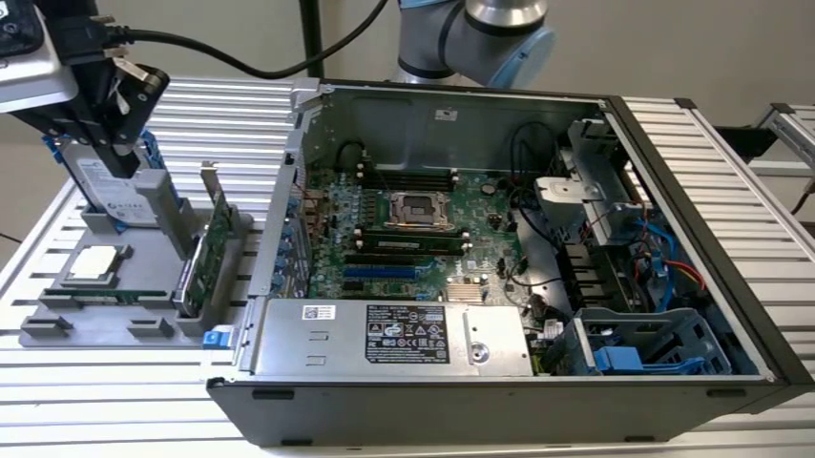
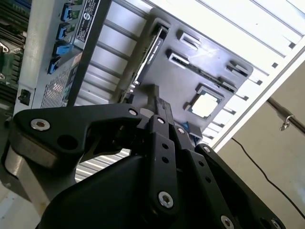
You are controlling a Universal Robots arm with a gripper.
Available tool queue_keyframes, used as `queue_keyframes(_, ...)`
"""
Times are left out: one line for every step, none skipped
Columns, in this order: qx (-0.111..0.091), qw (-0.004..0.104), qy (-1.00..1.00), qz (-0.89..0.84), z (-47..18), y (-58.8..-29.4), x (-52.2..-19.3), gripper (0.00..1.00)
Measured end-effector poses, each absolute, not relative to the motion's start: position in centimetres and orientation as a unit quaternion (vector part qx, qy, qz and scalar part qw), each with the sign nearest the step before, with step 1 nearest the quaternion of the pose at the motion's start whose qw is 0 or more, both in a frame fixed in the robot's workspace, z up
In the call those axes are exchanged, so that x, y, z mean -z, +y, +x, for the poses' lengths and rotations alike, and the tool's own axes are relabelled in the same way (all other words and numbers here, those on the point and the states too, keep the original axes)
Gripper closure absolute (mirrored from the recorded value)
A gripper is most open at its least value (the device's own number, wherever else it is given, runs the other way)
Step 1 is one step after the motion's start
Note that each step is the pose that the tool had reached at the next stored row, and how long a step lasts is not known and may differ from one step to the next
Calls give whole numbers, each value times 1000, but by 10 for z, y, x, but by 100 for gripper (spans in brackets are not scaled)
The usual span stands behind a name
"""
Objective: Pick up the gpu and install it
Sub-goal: 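Pick up the gpu and move the gpu toward the slot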
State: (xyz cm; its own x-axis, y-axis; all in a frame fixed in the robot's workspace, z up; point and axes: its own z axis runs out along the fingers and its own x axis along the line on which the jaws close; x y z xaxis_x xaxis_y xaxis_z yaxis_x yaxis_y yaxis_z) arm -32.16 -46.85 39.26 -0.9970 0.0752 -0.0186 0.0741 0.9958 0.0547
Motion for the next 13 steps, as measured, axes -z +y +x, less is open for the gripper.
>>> queue_keyframes(-27,10,999,37,-321,-468,-393,100)
queue_keyframes(-27,10,999,37,-320,-469,-393,100)
queue_keyframes(-27,10,999,37,-320,-469,-393,100)
queue_keyframes(-27,10,999,37,-320,-468,-393,100)
queue_keyframes(-30,10,999,37,-320,-469,-393,100)
queue_keyframes(-32,10,999,37,-320,-469,-393,100)
queue_keyframes(-32,10,999,37,-320,-469,-393,100)
queue_keyframes(-32,10,999,37,-320,-469,-393,100)
queue_keyframes(-33,10,999,37,-320,-469,-393,100)
queue_keyframes(-33,10,999,37,-320,-469,-393,100)
queue_keyframes(-33,10,999,37,-320,-469,-393,100)
queue_keyframes(-33,10,999,37,-320,-469,-393,100)
queue_keyframes(-33,10,999,37,-320,-469,-393,100)
